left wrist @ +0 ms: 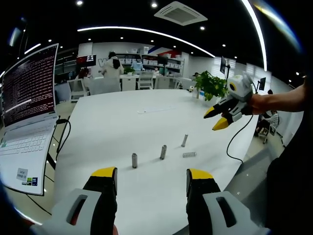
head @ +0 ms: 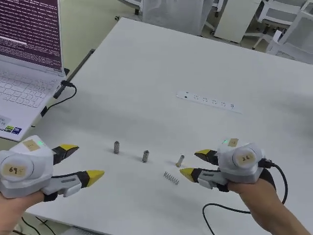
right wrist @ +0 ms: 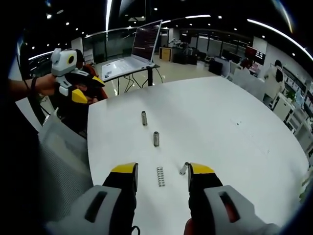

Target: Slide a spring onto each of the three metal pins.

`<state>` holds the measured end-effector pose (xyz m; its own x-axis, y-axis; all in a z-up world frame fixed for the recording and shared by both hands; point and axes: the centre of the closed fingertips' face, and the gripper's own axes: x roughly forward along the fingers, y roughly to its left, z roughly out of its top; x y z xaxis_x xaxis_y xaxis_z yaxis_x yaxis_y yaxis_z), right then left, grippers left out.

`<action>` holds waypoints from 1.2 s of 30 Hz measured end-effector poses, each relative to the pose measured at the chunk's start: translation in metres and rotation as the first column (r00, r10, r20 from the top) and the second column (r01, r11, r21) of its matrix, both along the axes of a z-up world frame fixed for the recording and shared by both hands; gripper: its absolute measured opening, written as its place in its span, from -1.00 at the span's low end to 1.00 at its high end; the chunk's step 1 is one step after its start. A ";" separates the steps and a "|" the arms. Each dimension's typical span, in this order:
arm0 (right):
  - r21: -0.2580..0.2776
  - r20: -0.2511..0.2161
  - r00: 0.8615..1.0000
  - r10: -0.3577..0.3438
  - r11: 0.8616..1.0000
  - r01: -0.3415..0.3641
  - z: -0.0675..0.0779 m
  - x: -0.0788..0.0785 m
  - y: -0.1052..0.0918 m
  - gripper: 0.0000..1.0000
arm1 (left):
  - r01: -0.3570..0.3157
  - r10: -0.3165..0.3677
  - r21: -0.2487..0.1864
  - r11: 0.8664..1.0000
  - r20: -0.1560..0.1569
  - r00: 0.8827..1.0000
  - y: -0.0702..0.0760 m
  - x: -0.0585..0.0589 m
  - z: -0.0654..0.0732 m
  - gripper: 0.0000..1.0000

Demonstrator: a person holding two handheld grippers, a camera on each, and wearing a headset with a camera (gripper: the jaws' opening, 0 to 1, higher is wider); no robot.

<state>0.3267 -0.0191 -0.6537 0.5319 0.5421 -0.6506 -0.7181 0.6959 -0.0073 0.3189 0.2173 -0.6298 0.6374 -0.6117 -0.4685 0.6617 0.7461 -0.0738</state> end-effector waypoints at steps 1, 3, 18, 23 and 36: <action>0.008 0.003 1.000 -0.014 1.000 0.014 0.002 -0.001 -0.003 -0.21 | 0.002 -0.002 0.000 1.000 -0.001 1.000 -0.001 0.001 0.000 0.05; 0.023 0.007 0.999 -0.033 0.999 0.033 0.004 -0.004 -0.007 -0.19 | 0.005 -0.005 0.001 1.000 0.000 1.000 -0.002 0.001 0.000 0.05; 0.064 0.008 0.991 -0.130 0.990 0.129 0.008 -0.022 -0.037 -0.05 | 0.041 -0.041 0.007 0.999 -0.004 0.999 -0.015 0.005 -0.002 0.05; 0.074 0.010 0.988 -0.152 0.986 0.150 0.009 -0.025 -0.043 0.00 | 0.048 -0.048 -0.001 0.999 -0.005 0.999 -0.020 0.006 -0.001 0.06; 0.093 0.009 0.978 -0.210 0.974 0.209 0.010 -0.036 -0.060 0.07 | 0.049 -0.049 0.006 0.999 -0.005 0.999 -0.019 0.009 -0.002 0.08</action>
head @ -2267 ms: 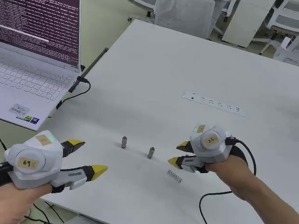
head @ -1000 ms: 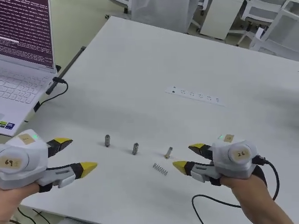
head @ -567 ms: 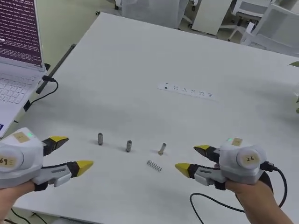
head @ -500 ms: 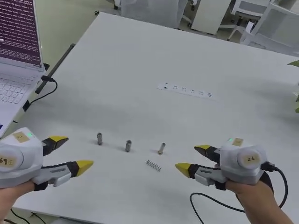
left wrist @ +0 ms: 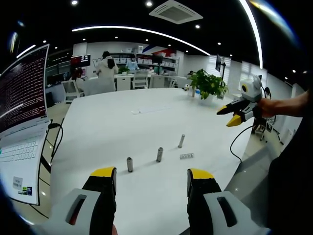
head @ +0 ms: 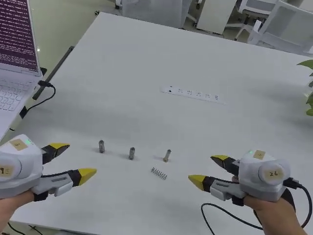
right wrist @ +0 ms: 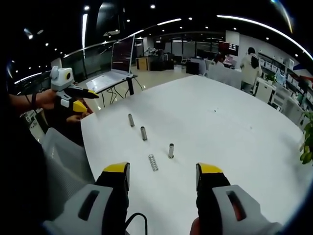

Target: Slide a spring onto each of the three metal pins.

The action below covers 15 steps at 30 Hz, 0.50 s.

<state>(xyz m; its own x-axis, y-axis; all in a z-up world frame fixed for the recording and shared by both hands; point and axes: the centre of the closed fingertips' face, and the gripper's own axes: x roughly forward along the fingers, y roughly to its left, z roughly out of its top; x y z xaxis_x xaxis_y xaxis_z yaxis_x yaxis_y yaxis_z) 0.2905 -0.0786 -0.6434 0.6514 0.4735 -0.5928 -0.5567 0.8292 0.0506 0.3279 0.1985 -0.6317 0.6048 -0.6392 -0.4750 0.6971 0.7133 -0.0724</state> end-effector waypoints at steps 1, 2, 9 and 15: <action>0.001 -0.003 1.000 -0.003 1.000 0.003 -0.001 -0.001 -0.001 0.08 | 0.000 0.000 0.000 1.000 -0.001 1.000 0.000 0.000 0.000 0.08; 0.000 -0.005 1.000 -0.007 1.000 0.007 -0.002 -0.004 -0.002 0.09 | 0.000 0.000 0.000 1.000 -0.003 1.000 0.000 0.000 -0.001 0.09; 0.004 -0.027 0.999 -0.032 0.999 0.033 -0.007 -0.016 -0.006 0.14 | 0.017 -0.017 0.010 1.000 -0.014 1.000 -0.004 -0.002 -0.003 0.12; 0.014 -0.030 0.999 -0.045 0.999 0.046 -0.006 -0.020 -0.008 0.17 | 0.049 -0.049 0.015 0.999 -0.017 0.999 -0.016 -0.001 -0.003 0.13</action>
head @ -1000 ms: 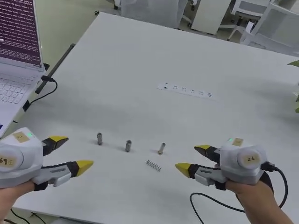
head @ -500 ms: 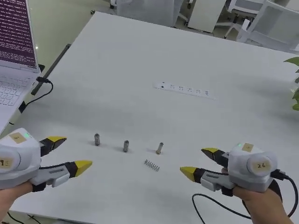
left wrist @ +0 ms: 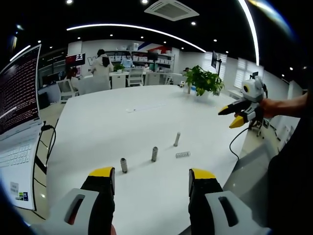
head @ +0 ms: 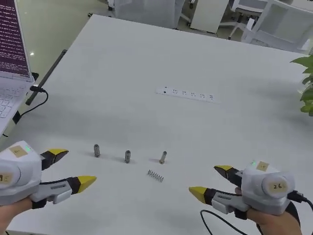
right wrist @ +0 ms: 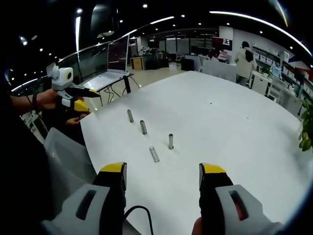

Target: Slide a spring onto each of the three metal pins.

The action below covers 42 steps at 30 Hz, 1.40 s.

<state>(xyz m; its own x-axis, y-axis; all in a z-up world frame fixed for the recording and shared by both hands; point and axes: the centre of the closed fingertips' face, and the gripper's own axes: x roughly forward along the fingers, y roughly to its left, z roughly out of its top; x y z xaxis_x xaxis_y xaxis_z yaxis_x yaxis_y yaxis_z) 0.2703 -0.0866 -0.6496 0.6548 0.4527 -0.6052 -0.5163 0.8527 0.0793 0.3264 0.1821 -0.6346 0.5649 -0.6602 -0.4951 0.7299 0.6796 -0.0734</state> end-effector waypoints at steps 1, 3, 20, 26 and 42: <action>0.001 -0.002 1.000 -0.002 1.000 0.002 0.000 -0.001 -0.001 0.18 | 0.010 -0.010 0.001 1.000 -0.001 1.000 -0.004 0.000 0.000 0.14; 0.000 -0.003 1.000 -0.006 1.000 0.006 0.000 -0.001 -0.003 0.19 | 0.029 -0.029 0.003 1.000 -0.001 1.000 -0.011 0.000 0.000 0.14; 0.014 -0.021 0.999 -0.045 0.999 0.045 -0.002 -0.016 -0.020 0.22 | 0.215 -0.213 0.052 0.975 -0.043 0.976 -0.071 -0.016 -0.019 0.13; 0.015 -0.029 0.999 -0.046 0.999 0.046 -0.004 -0.018 -0.021 0.23 | 0.253 -0.251 0.058 0.966 -0.041 0.967 -0.085 -0.013 -0.022 0.13; 0.022 -0.026 0.999 -0.044 0.999 0.045 -0.001 -0.013 -0.021 0.24 | 0.302 -0.300 0.041 0.953 -0.037 0.953 -0.111 -0.010 -0.021 0.09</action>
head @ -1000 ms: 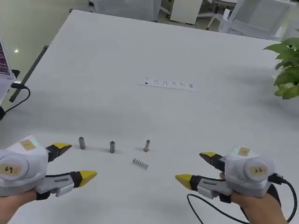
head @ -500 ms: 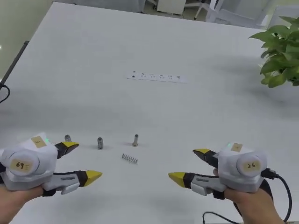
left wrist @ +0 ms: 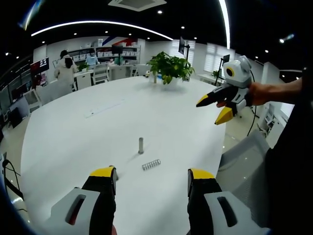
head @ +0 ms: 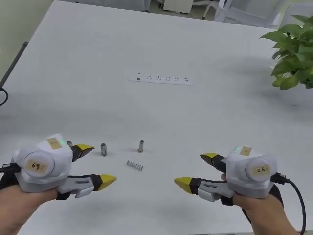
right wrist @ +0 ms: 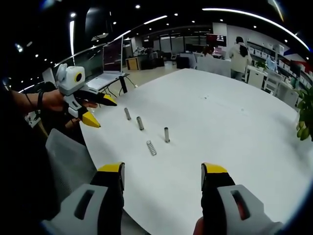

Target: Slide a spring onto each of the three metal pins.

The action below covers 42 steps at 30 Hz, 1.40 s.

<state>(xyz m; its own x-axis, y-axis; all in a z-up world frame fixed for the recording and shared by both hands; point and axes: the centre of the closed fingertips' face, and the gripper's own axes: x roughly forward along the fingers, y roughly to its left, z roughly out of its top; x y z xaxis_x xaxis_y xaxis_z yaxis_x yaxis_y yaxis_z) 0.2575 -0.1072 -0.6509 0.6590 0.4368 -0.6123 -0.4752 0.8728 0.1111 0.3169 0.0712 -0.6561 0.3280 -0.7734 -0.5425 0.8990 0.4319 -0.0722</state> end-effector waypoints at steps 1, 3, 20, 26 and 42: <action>-0.001 0.000 1.000 -0.001 1.000 0.001 0.000 0.000 0.000 0.24 | 0.002 -0.002 0.000 1.000 0.000 1.000 -0.001 0.000 0.000 0.09; 0.000 0.000 1.000 -0.002 1.000 0.002 0.000 -0.001 -0.001 0.24 | 0.005 -0.005 0.002 1.000 -0.001 1.000 -0.001 0.000 -0.001 0.09; -0.002 -0.005 1.000 -0.005 1.000 0.005 -0.001 -0.003 -0.002 0.24 | 0.046 -0.046 -0.005 0.999 -0.005 0.999 -0.023 0.004 -0.006 0.08; -0.004 -0.008 1.000 -0.008 1.000 0.008 -0.001 -0.005 -0.003 0.23 | 0.059 -0.059 0.003 0.998 -0.012 0.998 -0.026 0.005 -0.010 0.07; -0.003 -0.012 1.000 -0.008 1.000 0.008 -0.003 -0.003 -0.003 0.23 | 0.074 -0.073 0.013 0.997 -0.032 0.997 -0.034 0.008 -0.023 0.01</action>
